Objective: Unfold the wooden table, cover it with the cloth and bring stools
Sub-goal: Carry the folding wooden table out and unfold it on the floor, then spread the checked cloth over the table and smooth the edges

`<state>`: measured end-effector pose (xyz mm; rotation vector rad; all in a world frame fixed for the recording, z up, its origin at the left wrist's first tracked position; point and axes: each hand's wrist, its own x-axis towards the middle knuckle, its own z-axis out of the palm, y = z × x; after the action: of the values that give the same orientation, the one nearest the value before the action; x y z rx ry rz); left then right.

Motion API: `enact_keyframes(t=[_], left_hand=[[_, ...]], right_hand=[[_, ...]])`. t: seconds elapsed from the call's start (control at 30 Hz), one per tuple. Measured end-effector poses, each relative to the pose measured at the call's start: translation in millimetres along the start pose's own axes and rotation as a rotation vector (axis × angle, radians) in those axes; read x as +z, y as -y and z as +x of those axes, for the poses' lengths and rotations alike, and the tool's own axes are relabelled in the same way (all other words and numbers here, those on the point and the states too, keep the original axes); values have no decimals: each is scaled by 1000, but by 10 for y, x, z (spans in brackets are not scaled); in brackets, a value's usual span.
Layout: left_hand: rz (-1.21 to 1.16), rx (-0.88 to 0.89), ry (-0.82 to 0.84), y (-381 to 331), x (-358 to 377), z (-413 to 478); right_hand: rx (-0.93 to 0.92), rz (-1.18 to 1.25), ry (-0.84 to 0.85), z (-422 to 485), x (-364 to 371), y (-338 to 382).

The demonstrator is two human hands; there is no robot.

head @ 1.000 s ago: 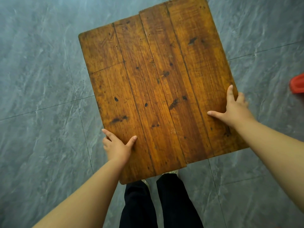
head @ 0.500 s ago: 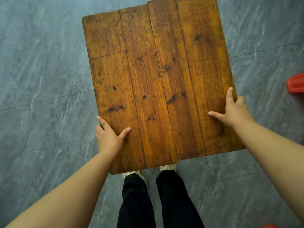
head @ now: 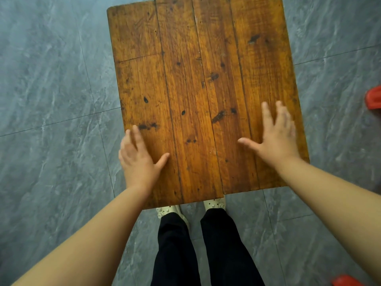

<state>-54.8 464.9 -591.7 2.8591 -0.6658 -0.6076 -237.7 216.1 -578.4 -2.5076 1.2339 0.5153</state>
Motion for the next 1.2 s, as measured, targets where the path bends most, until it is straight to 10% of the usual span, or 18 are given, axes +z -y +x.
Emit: enact_keyframes(t=[0.13,0.57,0.87,1.2], left_hand=[[203,287,176,-118,110,-116],[192,179,425,-425,-1065,-154],[-94,187,-271,-142,-3697,-1688],[-85,-59,-710,1050,-5080,-3141]], right_hand=[[-170,-103,165,-177,291,341],[-181,-143,351,-293,-815,885],[-707,241,-312,-2037,-3154,1983],[-1129,218,-382,-3693,-3853,3625]])
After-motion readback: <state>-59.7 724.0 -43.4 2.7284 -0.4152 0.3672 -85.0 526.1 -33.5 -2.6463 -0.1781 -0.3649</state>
